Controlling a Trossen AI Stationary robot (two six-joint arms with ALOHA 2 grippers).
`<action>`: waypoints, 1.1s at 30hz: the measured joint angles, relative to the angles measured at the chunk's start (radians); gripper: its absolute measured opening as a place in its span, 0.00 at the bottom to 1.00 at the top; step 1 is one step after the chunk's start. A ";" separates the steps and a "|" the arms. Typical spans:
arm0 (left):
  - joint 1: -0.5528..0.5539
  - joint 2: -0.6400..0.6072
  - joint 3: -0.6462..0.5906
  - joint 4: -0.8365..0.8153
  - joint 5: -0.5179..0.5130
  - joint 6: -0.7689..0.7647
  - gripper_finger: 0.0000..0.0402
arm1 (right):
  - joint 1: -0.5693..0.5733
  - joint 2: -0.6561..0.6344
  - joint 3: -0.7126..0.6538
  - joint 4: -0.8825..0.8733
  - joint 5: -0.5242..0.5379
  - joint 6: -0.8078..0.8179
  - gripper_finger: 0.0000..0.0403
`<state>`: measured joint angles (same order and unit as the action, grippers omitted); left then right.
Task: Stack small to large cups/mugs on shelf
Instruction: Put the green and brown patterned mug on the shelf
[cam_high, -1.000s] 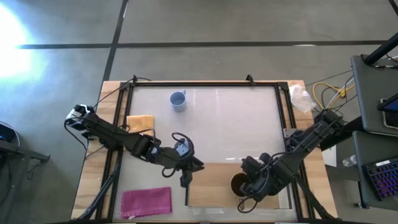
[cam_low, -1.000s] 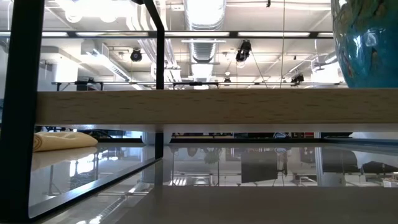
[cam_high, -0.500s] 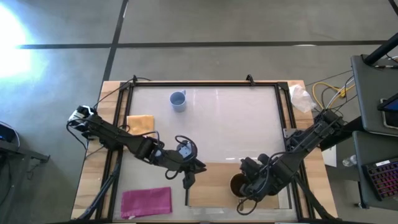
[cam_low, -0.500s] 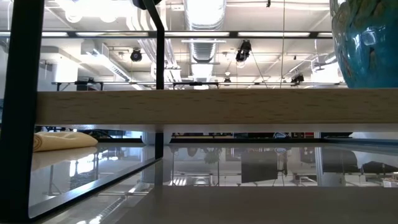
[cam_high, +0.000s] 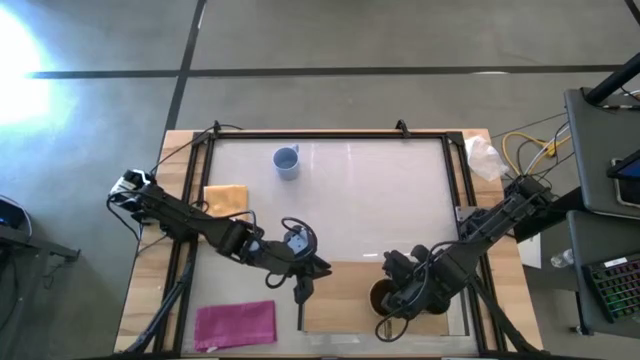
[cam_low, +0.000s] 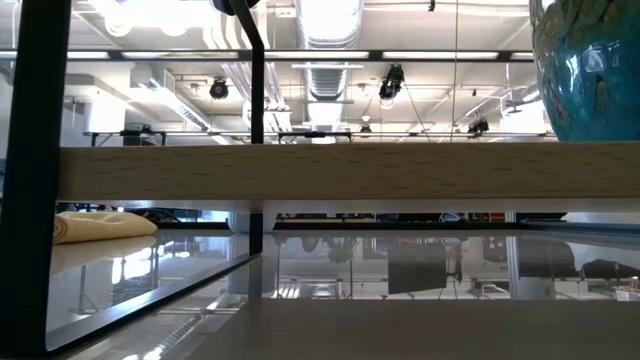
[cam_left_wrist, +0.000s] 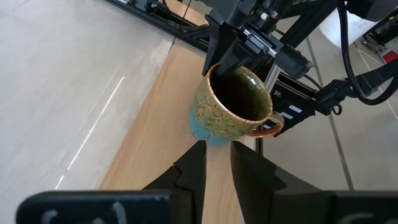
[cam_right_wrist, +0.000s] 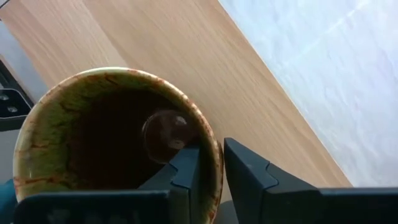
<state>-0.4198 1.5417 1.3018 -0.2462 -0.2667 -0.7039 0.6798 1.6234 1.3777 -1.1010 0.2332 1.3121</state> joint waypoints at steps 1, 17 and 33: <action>0.000 0.000 0.000 0.000 0.000 0.000 0.15 | 0.000 0.000 0.000 0.003 0.000 -0.005 0.15; 0.000 -0.001 0.000 -0.002 0.003 0.001 0.15 | -0.029 0.000 0.000 0.025 -0.001 -0.042 0.11; 0.000 -0.002 0.000 -0.003 0.004 0.001 0.15 | -0.033 0.001 -0.002 0.068 0.004 -0.056 0.12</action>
<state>-0.4198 1.5402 1.3018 -0.2497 -0.2623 -0.7029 0.6472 1.6241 1.3758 -1.0332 0.2367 1.2556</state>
